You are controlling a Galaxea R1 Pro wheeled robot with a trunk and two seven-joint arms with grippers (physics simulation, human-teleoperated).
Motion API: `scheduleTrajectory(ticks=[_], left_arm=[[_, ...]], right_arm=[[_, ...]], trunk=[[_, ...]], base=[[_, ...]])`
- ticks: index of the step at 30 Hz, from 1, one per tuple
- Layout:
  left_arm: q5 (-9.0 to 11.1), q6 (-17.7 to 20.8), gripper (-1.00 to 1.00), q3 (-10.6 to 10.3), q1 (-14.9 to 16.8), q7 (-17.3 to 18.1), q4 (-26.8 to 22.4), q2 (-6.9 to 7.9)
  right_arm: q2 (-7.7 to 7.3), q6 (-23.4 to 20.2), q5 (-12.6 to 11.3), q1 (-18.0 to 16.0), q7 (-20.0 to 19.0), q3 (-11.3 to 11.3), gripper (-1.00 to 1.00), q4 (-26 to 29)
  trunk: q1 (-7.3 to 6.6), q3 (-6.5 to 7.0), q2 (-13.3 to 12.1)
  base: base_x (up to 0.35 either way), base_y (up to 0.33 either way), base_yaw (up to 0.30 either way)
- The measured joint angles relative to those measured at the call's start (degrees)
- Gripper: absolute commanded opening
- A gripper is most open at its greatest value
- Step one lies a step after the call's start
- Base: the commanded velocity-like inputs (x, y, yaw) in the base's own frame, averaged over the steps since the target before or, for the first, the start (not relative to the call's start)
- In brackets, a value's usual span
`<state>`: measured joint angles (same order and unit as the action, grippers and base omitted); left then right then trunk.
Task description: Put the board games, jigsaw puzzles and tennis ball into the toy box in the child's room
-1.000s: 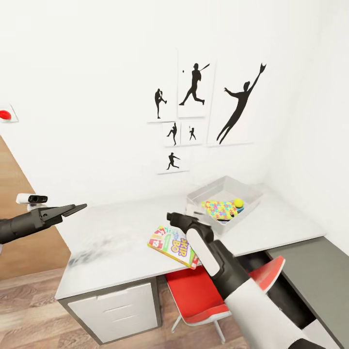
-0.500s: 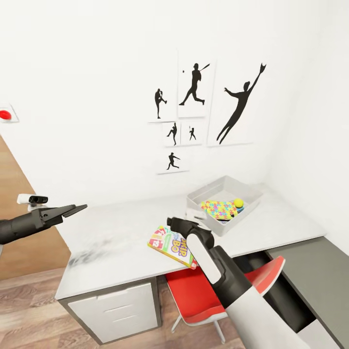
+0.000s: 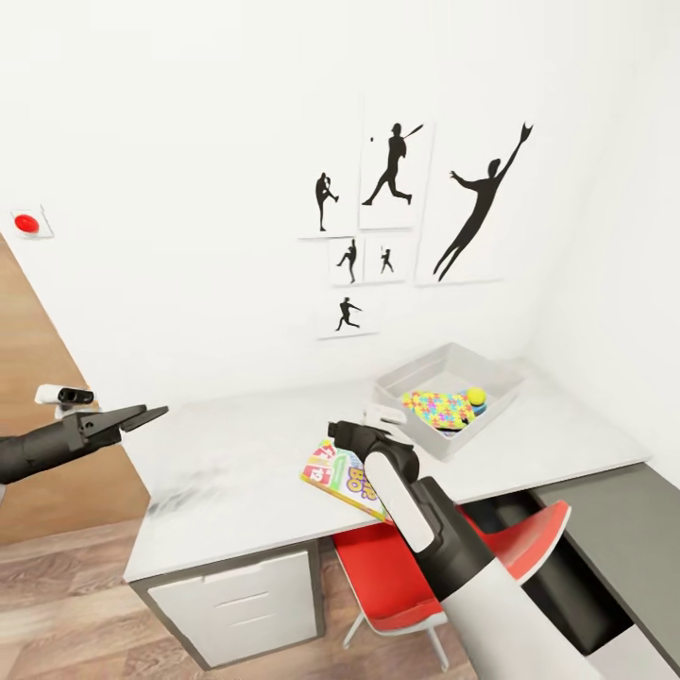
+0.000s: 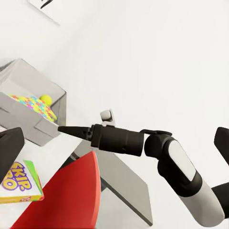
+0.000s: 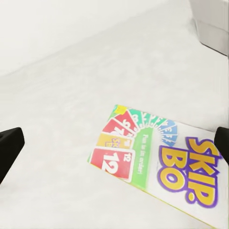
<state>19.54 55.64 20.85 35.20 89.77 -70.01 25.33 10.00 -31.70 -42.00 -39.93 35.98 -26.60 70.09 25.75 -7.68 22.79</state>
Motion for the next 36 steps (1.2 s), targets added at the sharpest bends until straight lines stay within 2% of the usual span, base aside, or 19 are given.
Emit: scheduleTrajectory(ticks=[19, 28, 36], left_arm=[[-0.06, 0.00, 1.00, 0.38, -0.44, 0.00, 0.06, 0.26], [-0.04, 0.00, 1.00, 0.43, -0.52, 0.00, 0.05, 0.32], [-0.02, 0.00, 1.00, 0.43, -0.53, 0.00, 0.06, 0.32]], right_arm=[[0.00, 0.06, 0.21, 0.10, 0.33, 0.47, 1.00, 1.03], [0.00, 0.20, -0.09, 0.11, 6.46, 0.55, 1.00, 1.04], [0.00, 2.53, -0.26, 0.10, 9.06, 0.67, 1.00, -0.23]], trunk=[[0.00, -0.01, 0.00], [0.00, -0.01, 0.00], [0.00, -0.01, 0.00]], base=[[0.000, 0.006, 0.031], [0.000, 0.110, 0.000], [0.000, 0.011, 0.000]])
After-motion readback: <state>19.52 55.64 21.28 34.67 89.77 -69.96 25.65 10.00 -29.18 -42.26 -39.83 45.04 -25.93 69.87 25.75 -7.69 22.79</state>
